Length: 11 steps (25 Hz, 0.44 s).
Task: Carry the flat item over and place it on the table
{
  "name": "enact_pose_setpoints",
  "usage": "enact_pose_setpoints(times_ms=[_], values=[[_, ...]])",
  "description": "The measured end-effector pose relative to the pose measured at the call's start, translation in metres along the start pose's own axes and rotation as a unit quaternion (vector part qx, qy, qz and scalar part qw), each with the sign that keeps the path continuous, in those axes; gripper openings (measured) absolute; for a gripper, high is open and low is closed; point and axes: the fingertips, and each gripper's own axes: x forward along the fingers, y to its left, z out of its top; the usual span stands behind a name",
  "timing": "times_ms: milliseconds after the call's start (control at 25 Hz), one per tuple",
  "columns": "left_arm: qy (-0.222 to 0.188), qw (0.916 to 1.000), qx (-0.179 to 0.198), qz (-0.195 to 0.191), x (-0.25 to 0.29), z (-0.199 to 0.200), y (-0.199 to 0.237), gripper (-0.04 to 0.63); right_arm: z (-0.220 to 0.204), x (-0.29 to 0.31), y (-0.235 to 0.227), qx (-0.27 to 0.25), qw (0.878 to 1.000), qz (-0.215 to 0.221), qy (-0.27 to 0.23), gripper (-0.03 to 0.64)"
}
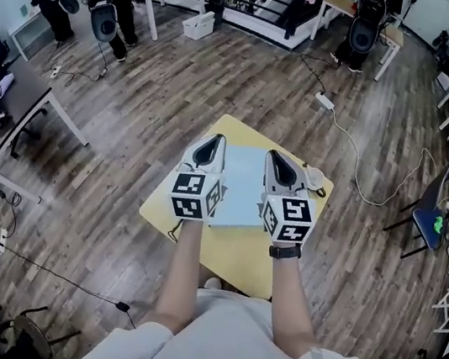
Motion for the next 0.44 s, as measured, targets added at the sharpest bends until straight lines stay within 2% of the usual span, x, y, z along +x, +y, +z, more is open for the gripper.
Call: enact_pose_setpoints(times_ms=[200,440], values=[[0.022,0.9993,-0.030,0.005,0.015,-0.018,0.007,0.011,-0.006,0.004,-0.004,-0.001,1.000,0.008,0.007,0.021],[0.092,0.9951,-0.031,-0.015,0.027,-0.055,0.032,0.011,-0.036,0.012,0.005,0.046,0.999,-0.004,0.021,0.021]])
